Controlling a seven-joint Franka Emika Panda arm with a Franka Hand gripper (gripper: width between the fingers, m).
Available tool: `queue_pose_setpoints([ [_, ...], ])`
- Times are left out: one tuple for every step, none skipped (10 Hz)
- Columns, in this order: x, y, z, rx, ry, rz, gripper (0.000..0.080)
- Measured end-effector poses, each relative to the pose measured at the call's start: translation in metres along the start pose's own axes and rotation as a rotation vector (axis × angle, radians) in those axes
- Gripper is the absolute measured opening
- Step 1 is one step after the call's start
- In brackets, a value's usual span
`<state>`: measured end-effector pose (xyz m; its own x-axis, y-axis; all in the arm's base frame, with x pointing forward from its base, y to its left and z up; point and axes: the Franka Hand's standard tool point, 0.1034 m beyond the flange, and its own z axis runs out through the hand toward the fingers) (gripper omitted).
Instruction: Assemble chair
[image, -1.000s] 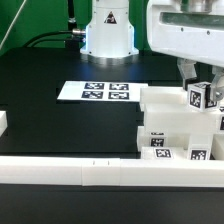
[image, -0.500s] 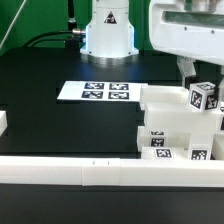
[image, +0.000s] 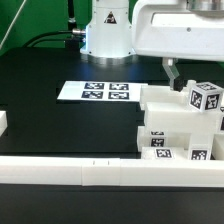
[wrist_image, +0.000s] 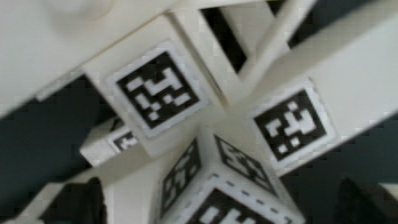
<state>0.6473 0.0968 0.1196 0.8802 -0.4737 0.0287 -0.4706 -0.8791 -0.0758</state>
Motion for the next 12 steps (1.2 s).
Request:
queue_pose_setpoints([
  [-0.0008,-0.0011,0.0002,-0.002,0.001,-0.130,0.0649],
  [-0.0014,-0.0011,0.0013,-0.003,0.000,-0.243,0.0649],
  [-0.0028,-0.0018,0.0035,-0.011,-0.001,-0.371,0.0649],
  [-0.0052,-0.0053,0.0050,-0.011,-0.003,-0.478,0.0649],
  [-0.0048,-0.0046,0.0051,-0.011,-0.005,-0.555,0.0649],
  [-0.0027,-0.0018,0.0049,-0.011,-0.005,-0.608,0.0649],
  [-0.0010,0.0005,0.0048,-0.011,-0.005,-0.678,0.0649],
  [-0.0003,0.0014,0.0048,-0.012,-0.005,-0.723,0.0649],
  [-0.0003,0.0014,0.0048,-0.012,-0.005,-0.724,0.0522],
  [-0.0003,0.0014,0.0048,-0.012,-0.005,-0.723,0.0383],
  [-0.0003,0.0015,0.0048,-0.012,-0.005,-0.723,0.0383],
  [-0.0003,0.0014,0.0048,-0.011,-0.005,-0.715,0.0282],
])
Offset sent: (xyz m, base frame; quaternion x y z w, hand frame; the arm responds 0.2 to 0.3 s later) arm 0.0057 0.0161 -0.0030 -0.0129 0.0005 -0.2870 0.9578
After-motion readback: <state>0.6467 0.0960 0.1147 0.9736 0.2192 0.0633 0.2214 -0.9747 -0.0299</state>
